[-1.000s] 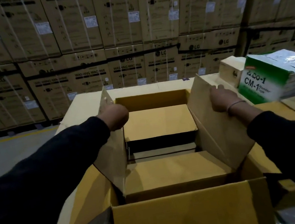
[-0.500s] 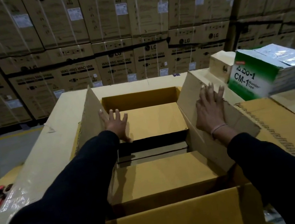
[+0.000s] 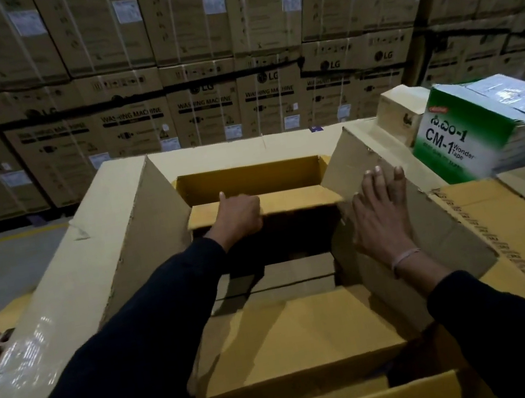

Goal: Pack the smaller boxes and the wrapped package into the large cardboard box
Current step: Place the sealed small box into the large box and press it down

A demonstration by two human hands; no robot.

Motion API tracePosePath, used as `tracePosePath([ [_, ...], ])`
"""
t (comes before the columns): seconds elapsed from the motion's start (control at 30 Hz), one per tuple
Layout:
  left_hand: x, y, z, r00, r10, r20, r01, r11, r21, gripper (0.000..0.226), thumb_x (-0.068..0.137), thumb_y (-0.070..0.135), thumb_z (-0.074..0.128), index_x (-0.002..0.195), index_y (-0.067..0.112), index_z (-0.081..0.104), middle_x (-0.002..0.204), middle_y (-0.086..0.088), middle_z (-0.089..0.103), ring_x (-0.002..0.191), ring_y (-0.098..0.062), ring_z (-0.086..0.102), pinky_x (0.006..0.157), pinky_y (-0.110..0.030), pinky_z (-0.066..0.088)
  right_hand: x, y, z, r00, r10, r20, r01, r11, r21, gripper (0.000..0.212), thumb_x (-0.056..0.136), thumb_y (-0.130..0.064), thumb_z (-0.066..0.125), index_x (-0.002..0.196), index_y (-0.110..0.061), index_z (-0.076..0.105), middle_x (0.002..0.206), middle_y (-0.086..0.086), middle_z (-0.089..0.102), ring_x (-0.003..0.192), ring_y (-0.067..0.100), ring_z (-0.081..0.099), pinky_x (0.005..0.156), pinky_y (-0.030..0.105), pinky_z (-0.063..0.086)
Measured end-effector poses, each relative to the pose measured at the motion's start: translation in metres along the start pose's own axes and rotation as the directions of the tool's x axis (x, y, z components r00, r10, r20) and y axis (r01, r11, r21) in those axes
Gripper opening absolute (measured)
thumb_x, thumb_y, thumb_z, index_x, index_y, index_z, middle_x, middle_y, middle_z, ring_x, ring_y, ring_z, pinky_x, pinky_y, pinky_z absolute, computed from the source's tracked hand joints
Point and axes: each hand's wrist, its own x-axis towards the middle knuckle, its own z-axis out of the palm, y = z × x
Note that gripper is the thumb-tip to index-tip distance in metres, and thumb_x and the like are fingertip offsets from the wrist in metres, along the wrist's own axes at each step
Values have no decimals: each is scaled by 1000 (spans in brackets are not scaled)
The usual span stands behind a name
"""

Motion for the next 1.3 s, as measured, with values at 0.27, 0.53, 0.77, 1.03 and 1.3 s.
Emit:
tracePosePath([
  [0.27,68,-26,-23,853,-249,-458,278,961,-5,107,80,-6,56,164,16,-6,167,-25,-14,153,-49,-13,114,-78,-3,-3,5,6,1000,-15,-3,15,999,50,66,95,-53,42,148,-15,52,169,26,14,157,48,-2,119,70,-10],
  [0.53,87,-50,41,959,-207,191,225,971,-78,77,105,17,43,163,32,-5,167,-9,-28,153,-44,-19,116,-76,-1,-13,0,16,991,-126,43,120,986,119,67,98,-47,40,154,-10,42,169,28,8,157,49,-6,119,69,-13],
  [0.77,72,-51,31,969,-191,157,198,980,-34,84,99,15,56,164,28,4,171,-11,-7,156,-43,-5,116,-76,-1,-6,-31,30,933,-322,159,284,933,223,73,98,-69,35,151,-21,49,157,17,40,153,40,23,119,68,-14],
  [1.03,36,-48,19,969,-178,170,182,983,-8,76,102,22,49,164,30,6,172,-10,-8,156,-43,-7,116,-76,-1,-11,-57,58,728,-564,391,83,638,765,75,99,-76,24,140,-28,65,122,4,75,149,17,40,113,55,-37],
  [1.3,4,-66,-28,959,-221,179,215,975,54,74,100,24,56,163,27,16,171,-10,5,156,-41,4,114,-79,-1,-8,-17,-1,845,-363,392,-210,449,869,56,106,-60,40,126,-15,66,138,17,63,130,34,53,109,46,41],
])
